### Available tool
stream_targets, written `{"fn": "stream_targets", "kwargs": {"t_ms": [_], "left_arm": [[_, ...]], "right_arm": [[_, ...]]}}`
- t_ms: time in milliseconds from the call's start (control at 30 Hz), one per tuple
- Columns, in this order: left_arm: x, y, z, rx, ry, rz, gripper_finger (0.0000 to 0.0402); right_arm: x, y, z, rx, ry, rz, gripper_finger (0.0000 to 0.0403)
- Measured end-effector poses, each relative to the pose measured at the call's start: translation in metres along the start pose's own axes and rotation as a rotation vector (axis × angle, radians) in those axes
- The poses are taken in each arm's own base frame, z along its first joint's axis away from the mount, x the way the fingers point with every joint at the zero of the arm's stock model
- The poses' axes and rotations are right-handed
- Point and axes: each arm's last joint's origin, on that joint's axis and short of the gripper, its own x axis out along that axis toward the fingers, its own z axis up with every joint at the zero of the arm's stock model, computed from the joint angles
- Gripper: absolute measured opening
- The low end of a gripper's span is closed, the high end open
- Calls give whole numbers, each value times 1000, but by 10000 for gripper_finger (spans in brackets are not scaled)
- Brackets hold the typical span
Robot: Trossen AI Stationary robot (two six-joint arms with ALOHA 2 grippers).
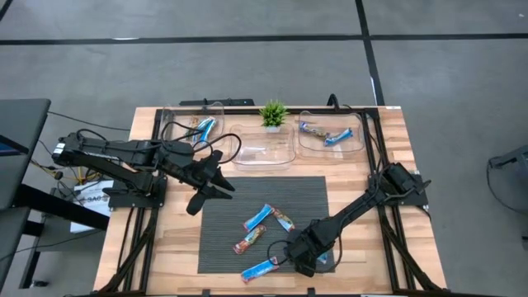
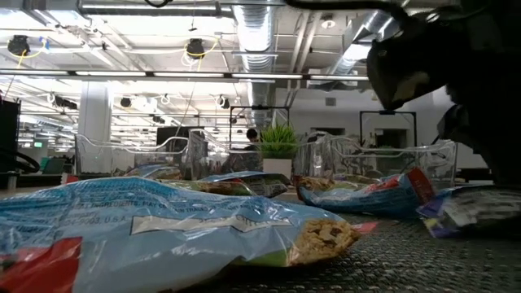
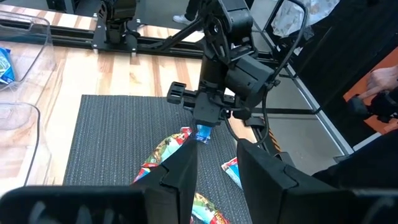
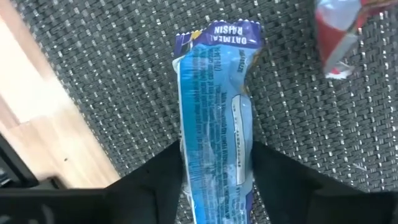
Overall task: Pick and place Granola Bars by type
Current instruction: Put the blue granola bar into the right transparent bin
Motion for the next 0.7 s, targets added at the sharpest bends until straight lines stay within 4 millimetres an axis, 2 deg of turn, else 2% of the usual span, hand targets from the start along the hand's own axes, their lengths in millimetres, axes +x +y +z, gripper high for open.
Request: {"fn": "stream_targets", "kwargs": {"t_ms": [100, 267, 367, 533, 700], "left_arm": [[0, 0, 0, -1, 5, 2, 105], [0, 0, 0, -1, 4, 4, 105], [0, 0, 0, -1, 4, 4, 105], [0, 0, 0, -1, 4, 4, 105], [0, 2, 0, 0, -10, 54, 104]], "right_arm": [[-1, -3, 3, -6, 14, 9, 146], [-2, -4, 7, -1, 10, 25, 65], [-9, -4, 10, -1, -18, 57, 32], [-39, -8, 16, 18, -125, 113, 28], [-89, -27, 24, 116, -329, 119, 52]]}}
